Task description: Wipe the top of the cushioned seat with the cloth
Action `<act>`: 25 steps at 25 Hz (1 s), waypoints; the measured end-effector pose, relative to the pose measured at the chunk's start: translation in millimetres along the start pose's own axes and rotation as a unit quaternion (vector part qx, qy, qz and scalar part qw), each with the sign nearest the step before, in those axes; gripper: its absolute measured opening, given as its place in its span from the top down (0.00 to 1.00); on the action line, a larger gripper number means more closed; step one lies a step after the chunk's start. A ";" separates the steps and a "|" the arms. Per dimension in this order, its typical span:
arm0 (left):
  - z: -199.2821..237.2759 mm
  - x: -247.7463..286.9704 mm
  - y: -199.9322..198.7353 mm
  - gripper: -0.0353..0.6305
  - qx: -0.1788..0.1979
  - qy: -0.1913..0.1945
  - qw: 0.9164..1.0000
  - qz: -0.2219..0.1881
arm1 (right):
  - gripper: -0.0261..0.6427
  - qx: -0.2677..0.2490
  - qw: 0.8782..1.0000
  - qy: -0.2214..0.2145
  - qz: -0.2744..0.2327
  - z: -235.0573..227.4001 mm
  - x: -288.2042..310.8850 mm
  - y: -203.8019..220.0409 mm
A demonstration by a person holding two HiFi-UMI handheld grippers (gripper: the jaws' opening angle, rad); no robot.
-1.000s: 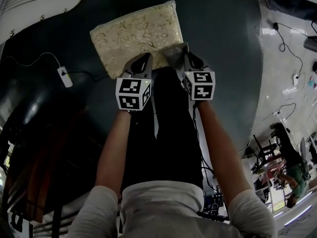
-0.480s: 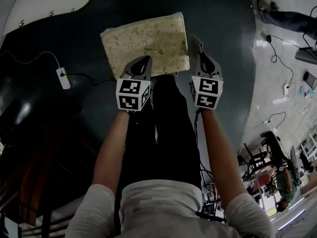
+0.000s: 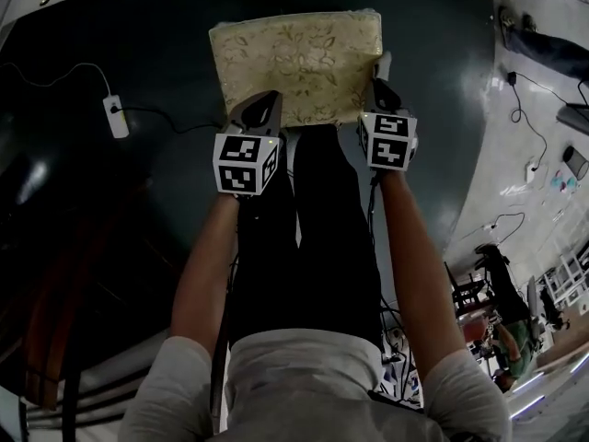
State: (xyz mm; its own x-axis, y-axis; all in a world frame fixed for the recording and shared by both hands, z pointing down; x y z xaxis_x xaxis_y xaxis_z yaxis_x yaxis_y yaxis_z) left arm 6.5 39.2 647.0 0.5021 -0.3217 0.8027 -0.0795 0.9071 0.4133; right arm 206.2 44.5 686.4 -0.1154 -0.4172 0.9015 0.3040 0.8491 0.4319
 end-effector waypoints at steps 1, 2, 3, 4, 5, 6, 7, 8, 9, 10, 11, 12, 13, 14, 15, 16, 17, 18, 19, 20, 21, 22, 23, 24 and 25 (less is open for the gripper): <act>5.5 -2.5 0.9 0.93 -0.004 -0.002 1.000 -0.001 | 0.94 0.002 1.000 0.002 0.002 1.9 1.6 -0.4; 11.0 -5.5 1.9 0.93 -0.007 -0.003 1.000 -0.002 | 0.94 0.003 1.000 0.002 0.004 5.1 2.8 -1.0; 16.3 -8.5 2.9 0.93 -0.010 -0.005 1.000 -0.004 | 0.94 0.003 1.000 0.001 0.005 9.1 3.9 -2.1; 21.2 -11.2 3.4 0.93 -0.013 -0.007 1.000 -0.006 | 0.94 0.002 1.000 0.000 0.005 13.2 5.0 -3.8; 25.6 -13.2 3.3 0.93 -0.017 -0.008 1.000 -0.008 | 0.94 0.001 1.000 -0.002 0.006 16.8 6.4 -5.7; 29.5 -14.8 2.7 0.93 -0.020 -0.009 1.000 -0.010 | 0.94 0.000 1.000 -0.004 0.006 19.7 8.0 -7.7; 33.0 -16.4 2.0 0.93 -0.023 -0.009 1.000 -0.011 | 0.94 -0.001 1.000 -0.005 0.006 22.5 9.4 -10.0; 36.4 -18.1 1.5 0.93 -0.026 -0.010 1.000 -0.013 | 0.94 -0.001 1.000 -0.006 0.007 25.7 10.6 -12.6; 39.7 -20.2 1.2 0.93 -0.028 -0.010 0.999 -0.014 | 0.94 -0.001 1.000 -0.007 0.007 29.6 11.5 -15.3; 43.0 -22.7 1.0 0.93 -0.029 -0.010 0.999 -0.015 | 0.94 -0.003 1.000 -0.008 0.008 34.3 12.4 -18.0; 46.4 -25.3 1.1 0.93 -0.030 -0.010 0.999 -0.017 | 0.94 -0.007 1.000 -0.010 0.009 39.7 13.0 -20.6; 49.9 -28.0 1.6 0.93 -0.032 -0.010 0.999 -0.019 | 0.94 -0.010 1.000 -0.012 0.009 45.5 13.4 -23.3; 53.7 -30.5 2.3 0.93 -0.035 -0.011 0.999 -0.020 | 0.94 -0.014 1.000 -0.014 0.009 51.6 13.9 -26.0; 58.1 -32.7 3.1 0.93 -0.038 -0.011 0.999 -0.021 | 0.94 -0.016 1.000 -0.017 0.009 58.0 14.6 -29.1; 63.0 -34.8 3.8 0.93 -0.040 -0.012 0.999 -0.022 | 0.94 -0.019 1.000 -0.019 0.008 64.7 15.6 -32.4; 68.5 -36.9 4.4 0.93 -0.042 -0.013 0.999 -0.023 | 0.94 -0.022 1.000 -0.022 0.007 71.6 17.0 -35.5; 74.2 -39.2 5.1 0.93 -0.044 -0.015 0.999 -0.023 | 0.94 -0.025 0.999 -0.025 0.007 78.8 18.4 -38.6; 80.0 -41.7 6.0 0.93 -0.046 -0.016 0.999 -0.022 | 0.94 -0.028 0.999 -0.028 0.007 86.2 19.7 -41.6; 85.6 -44.4 7.0 0.93 -0.048 -0.017 0.998 -0.022 | 0.94 -0.031 0.999 -0.031 0.007 93.7 20.8 -44.5; 91.0 -47.2 8.0 0.93 -0.051 -0.018 0.998 -0.022 | 0.94 -0.034 0.999 -0.033 0.008 100.5 21.7 -47.2; 96.2 -50.0 8.8 0.93 -0.053 -0.019 0.998 -0.022 | 0.94 -0.035 0.999 -0.034 0.009 106.6 22.3 -49.9; 101.3 -52.8 9.4 0.93 -0.055 -0.019 0.998 -0.022 | 0.94 -0.035 0.999 -0.034 0.009 112.2 22.7 -52.5; 106.7 -55.7 9.9 0.93 -0.056 -0.020 0.998 -0.022 | 0.94 -0.035 0.999 -0.035 0.009 117.8 23.2 -55.0; 112.3 -58.7 10.1 0.93 -0.057 -0.021 0.998 -0.022 | 0.94 -0.034 0.999 -0.036 0.010 123.7 23.8 -57.5; 118.3 -61.5 10.0 0.93 -0.057 -0.022 0.998 -0.023 | 0.94 -0.034 0.999 -0.037 0.010 130.0 24.6 -60.1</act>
State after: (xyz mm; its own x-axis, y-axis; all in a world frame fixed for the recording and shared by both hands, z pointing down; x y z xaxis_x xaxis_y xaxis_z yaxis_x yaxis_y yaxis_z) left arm -127.1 35.9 652.6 0.4644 -0.3724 0.8035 0.0425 0.9156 0.3998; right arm 62.1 25.4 686.3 -0.1780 -0.3734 0.9104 0.3694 0.8322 0.4136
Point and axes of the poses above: the fingertips, and each gripper's own axes: x forward along the fingers, z to its left, y out of its underside, the point moved 2 cm from there along -x, backward along the fingers, and after that the axes turned 11 degrees about -x, right-handed, at the moved point
